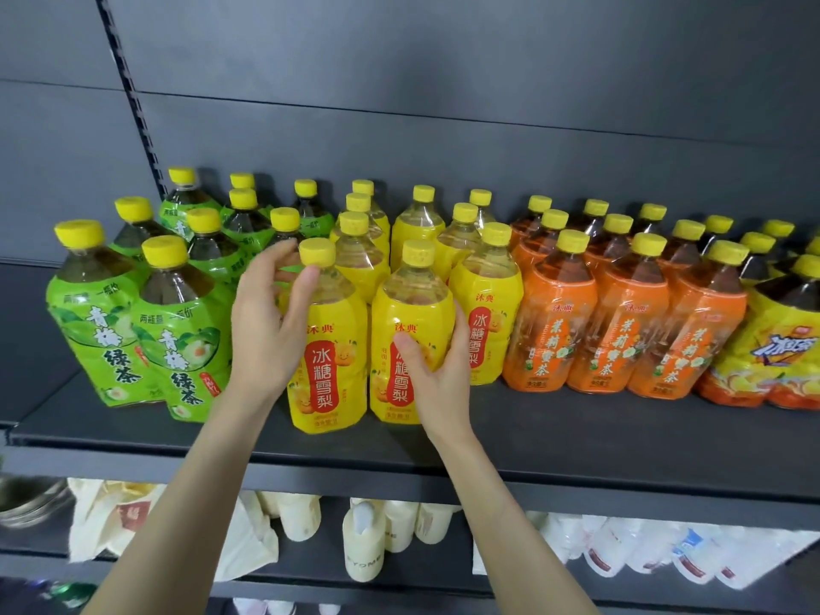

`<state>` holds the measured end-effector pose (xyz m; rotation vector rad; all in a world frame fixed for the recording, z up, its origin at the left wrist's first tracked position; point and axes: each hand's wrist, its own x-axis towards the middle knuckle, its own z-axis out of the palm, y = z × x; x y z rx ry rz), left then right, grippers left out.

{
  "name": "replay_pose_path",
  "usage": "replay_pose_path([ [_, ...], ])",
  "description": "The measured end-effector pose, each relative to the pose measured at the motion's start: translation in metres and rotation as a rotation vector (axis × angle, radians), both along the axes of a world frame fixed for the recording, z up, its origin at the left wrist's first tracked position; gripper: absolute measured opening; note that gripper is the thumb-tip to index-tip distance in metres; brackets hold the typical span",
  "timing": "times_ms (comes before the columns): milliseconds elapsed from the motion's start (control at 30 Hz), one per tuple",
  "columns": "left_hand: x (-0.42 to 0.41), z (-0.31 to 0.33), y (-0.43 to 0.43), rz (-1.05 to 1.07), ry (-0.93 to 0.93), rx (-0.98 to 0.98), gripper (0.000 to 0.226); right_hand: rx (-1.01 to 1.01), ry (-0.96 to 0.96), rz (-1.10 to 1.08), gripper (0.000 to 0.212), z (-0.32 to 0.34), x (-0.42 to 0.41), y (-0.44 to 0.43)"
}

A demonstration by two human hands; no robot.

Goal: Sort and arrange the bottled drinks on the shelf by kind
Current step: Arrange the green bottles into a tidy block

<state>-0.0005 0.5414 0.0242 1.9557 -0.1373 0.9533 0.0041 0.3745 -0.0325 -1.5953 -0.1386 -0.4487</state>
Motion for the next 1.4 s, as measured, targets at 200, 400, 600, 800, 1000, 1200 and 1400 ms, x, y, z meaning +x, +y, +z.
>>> replay_pose_path([
  [200,-0.022,0.035,-0.02,0.168,-0.323,0.197,0.026,-0.106,-0.072,-0.053,0.079,0.014,-0.01,-0.029],
  [400,0.021,0.101,-0.067,-0.099,-0.157,0.411,0.021,-0.273,-0.233,-0.215,0.038,0.069,0.015,-0.081],
  [600,0.109,0.136,-0.102,-0.279,0.268,0.72,0.038,-0.616,-0.141,-0.135,0.057,0.103,0.053,-0.107],
  [800,0.167,0.136,-0.117,-0.404,0.612,0.866,0.052,-0.581,-0.046,0.039,0.058,0.106,0.073,-0.108],
  [1000,0.188,0.126,-0.118,-0.546,0.802,0.762,0.034,-0.591,-0.074,-0.011,0.046,0.104,0.075,-0.11],
  [1200,0.192,0.12,-0.126,-0.608,0.752,0.725,0.028,-0.594,-0.107,-0.032,0.041,0.103,0.074,-0.114],
  [1400,0.195,0.12,-0.142,-0.65,0.736,0.719,0.029,-0.531,-0.129,-0.032,0.037,0.099,0.076,-0.114],
])
